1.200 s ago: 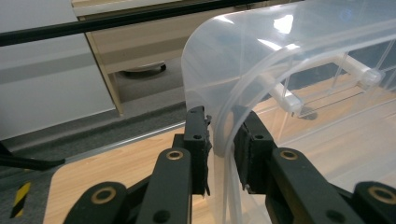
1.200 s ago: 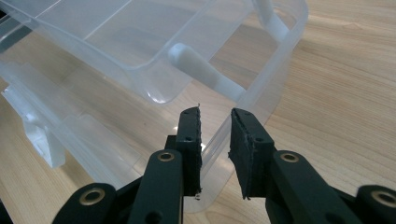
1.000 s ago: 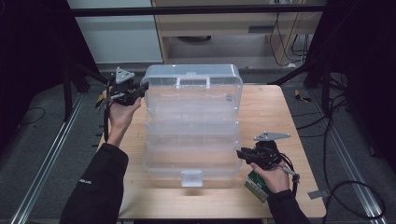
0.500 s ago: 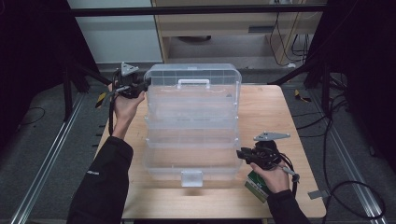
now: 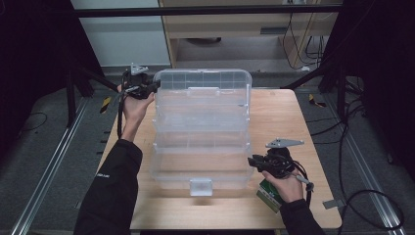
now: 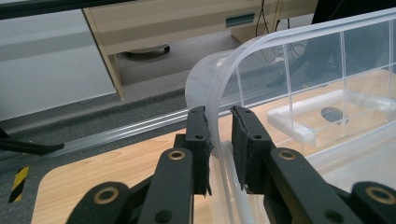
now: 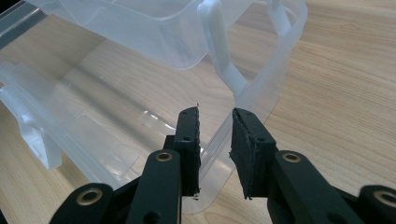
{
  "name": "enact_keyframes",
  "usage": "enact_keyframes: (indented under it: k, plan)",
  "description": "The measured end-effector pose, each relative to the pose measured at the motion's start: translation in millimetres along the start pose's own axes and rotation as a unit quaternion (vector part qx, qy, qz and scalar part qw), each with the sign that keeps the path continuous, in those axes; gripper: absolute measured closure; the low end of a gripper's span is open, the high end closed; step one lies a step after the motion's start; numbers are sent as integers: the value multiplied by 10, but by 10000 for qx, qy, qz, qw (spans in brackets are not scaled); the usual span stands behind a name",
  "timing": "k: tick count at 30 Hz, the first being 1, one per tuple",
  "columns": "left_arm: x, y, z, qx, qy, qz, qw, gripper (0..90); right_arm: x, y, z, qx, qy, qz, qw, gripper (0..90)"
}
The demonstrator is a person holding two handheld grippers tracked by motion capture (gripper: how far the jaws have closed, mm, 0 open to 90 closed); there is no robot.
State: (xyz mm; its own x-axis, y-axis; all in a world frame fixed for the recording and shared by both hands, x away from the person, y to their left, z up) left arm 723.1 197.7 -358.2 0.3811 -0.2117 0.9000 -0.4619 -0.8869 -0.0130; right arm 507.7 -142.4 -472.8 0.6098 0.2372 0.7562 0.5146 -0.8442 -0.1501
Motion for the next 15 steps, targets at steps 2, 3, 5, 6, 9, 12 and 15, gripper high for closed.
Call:
enact_keyframes:
  k: [2,3,5,6,9,12,15]
  plan:
    - [0,-11,31,-18,0,-21,10000,767,0,2,1,-2,-2,-10,10000,720]
    - [-2,-13,41,-24,-9,-40,10000,767,0,2,3,-8,-5,-5,10000,717]
    - [-9,-24,66,-8,-61,0,10000,765,-1,3,9,-13,-10,4,10000,711]
    - [-11,-27,82,5,-59,-9,10000,765,-1,1,11,-18,-21,19,10000,710]
    - [-23,-44,128,44,-92,-26,9999,763,0,1,12,-23,-22,10,10000,709]
    - [-34,-61,174,65,-123,-54,9999,762,-1,0,13,-36,-26,10,10000,708]
    - [-42,-68,226,94,-127,-116,9998,761,2,0,19,-59,-26,-15,10000,705]
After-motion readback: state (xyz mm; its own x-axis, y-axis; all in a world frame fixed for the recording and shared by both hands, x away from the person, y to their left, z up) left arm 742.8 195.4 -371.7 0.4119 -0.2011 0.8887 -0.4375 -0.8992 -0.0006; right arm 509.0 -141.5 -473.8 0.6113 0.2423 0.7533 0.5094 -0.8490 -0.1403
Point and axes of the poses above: each handheld gripper's, and its own axes: z roughly forward along the jaws, x roughly out of its top, y roughly to its right, the point moved 9 cm from there along z, roughly forward along the jaws, and after that the axes turned 5 degrees about -x, right-handed, at the moved point
